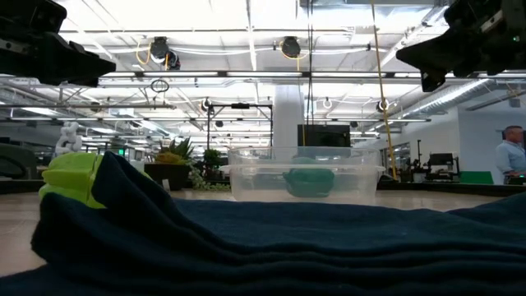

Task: Pick and placing Produce into tupperware
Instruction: Put the green starfruit into the transparent bin

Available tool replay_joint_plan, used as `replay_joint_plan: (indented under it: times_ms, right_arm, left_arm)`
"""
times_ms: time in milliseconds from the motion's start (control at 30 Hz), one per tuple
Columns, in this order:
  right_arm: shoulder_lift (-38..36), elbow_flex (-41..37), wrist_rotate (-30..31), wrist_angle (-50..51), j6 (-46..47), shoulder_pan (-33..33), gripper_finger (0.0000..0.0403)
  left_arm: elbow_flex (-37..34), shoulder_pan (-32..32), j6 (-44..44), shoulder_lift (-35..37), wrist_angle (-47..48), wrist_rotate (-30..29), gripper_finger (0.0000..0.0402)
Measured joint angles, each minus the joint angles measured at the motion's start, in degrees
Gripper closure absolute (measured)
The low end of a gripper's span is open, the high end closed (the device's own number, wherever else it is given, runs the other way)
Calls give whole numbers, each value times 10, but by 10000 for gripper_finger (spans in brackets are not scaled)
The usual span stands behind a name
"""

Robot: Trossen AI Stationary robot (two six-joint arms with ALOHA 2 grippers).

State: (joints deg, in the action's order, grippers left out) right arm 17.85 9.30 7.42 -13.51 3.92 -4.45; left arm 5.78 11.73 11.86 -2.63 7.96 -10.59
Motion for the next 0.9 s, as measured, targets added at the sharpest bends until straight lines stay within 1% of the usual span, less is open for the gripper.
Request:
replay_joint_plan:
  times_ms: [67,133,200,333,567,700,800,900]
  right_arm:
    - [0,-14,0,-37,-14,0,403]
    - [0,-28,0,-63,-28,0,403]
    - [0,-41,0,-80,-33,0,403]
    - [0,-52,0,-86,-45,0,403]
    - [0,-53,0,-86,-17,0,403]
    - [0,-53,0,-85,-16,0,403]
    - [0,-53,0,-85,-16,0,403]
    - [0,-53,0,-85,-16,0,403]
  left_arm:
    - [0,0,-3,0,-5,0,401]
    - [0,0,-36,0,-1,6,401]
    - [0,0,-47,0,2,18,401]
    - [0,0,-63,0,5,19,401]
    - [3,0,-80,-5,-3,15,401]
    - [46,0,-95,-30,14,15,401]
    - [89,0,-101,-64,34,15,401]
    - [121,0,-106,-105,33,15,401]
